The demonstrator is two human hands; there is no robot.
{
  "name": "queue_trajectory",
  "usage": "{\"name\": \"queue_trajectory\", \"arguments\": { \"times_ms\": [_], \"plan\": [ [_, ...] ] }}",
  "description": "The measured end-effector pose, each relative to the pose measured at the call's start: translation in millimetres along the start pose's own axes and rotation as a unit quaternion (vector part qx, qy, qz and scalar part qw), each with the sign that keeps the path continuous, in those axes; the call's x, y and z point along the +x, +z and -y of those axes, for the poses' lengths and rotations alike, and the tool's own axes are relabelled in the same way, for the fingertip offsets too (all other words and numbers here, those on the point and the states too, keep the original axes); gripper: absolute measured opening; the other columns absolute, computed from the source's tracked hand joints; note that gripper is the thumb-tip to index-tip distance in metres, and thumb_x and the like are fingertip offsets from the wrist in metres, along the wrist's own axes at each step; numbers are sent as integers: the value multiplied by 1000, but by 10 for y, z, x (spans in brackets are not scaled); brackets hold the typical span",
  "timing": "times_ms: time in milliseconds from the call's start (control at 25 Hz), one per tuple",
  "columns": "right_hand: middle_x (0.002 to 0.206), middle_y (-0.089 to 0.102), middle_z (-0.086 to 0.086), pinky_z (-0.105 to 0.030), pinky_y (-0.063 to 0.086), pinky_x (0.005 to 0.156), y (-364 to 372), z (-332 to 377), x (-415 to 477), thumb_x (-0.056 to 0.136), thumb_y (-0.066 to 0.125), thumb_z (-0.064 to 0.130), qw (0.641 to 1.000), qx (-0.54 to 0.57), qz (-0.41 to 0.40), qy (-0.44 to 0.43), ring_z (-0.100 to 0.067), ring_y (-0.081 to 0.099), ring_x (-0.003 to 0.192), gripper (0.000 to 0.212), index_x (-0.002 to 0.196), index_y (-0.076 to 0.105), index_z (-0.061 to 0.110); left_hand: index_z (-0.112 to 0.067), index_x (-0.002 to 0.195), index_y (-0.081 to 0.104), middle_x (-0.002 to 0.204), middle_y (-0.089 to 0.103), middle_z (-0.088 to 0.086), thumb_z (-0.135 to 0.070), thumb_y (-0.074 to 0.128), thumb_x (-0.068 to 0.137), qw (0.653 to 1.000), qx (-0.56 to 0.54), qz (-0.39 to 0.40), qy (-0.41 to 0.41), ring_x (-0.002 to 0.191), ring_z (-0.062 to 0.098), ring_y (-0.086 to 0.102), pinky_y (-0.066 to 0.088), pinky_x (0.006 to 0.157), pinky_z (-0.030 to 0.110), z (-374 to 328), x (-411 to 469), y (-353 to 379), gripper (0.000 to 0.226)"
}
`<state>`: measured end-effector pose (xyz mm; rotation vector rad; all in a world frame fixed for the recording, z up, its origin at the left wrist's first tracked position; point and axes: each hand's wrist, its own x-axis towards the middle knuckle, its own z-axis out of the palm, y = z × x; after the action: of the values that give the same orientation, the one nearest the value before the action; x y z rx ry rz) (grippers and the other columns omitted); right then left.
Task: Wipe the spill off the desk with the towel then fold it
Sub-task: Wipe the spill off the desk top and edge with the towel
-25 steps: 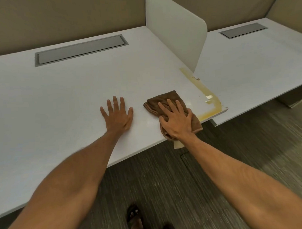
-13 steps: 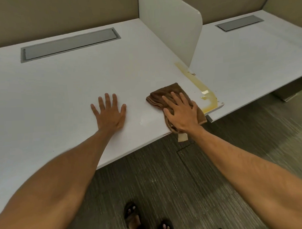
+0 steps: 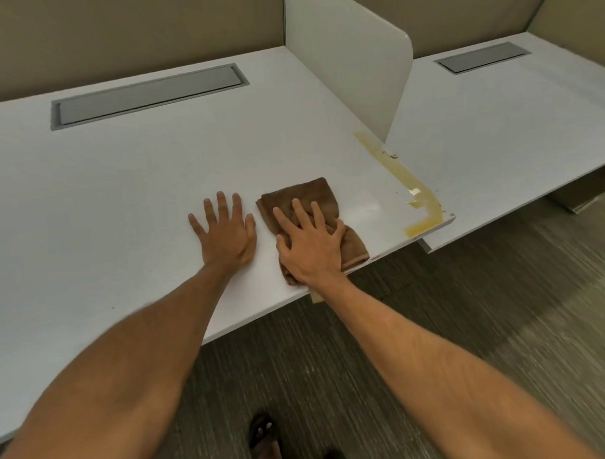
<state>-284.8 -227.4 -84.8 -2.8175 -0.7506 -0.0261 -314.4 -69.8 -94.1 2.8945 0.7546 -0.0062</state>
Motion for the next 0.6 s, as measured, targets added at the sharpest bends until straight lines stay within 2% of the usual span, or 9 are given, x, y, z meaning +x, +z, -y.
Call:
{"name": "queue_trajectory", "arguments": {
  "times_ms": [160, 360, 480, 600],
  "plan": [
    [160, 21, 10, -60, 17, 109, -101, -476, -189, 93, 29, 54, 998, -5, 28, -64, -16, 16, 148, 52, 144, 25, 51, -20, 156, 4, 165, 0, 8, -48, 14, 102, 1000, 2, -6, 8, 151, 32, -3, -3, 119, 58, 11, -23, -11, 63],
    [161, 18, 12, -56, 11, 114, -278, -1219, -1, 95, 30, 54, 999, -1, 24, 23, -14, 11, 149, 50, 144, 24, 53, -19, 157, 6, 165, 2, 9, -46, 16, 102, 1000, -4, -15, 16, 151, 33, -1, -2, 119, 58, 25, -22, 17, 62],
    [162, 16, 9, -58, 8, 114, -254, -1084, 79, 93, 27, 54, 998, -5, 34, 50, -19, 8, 150, 53, 146, 19, 53, -19, 156, 4, 165, 0, 9, -46, 17, 102, 1000, -10, -1, 4, 151, 33, -4, -4, 118, 59, -6, 5, 19, 62],
    [162, 14, 8, -63, 11, 111, -179, -811, 92, 93, 24, 56, 999, -27, 39, -7, -22, 8, 150, 55, 147, 15, 51, -15, 156, 3, 164, -3, 12, -50, 17, 101, 1000, -11, 7, -6, 151, 34, -6, -6, 118, 59, -52, 43, 20, 67]
  ]
}}
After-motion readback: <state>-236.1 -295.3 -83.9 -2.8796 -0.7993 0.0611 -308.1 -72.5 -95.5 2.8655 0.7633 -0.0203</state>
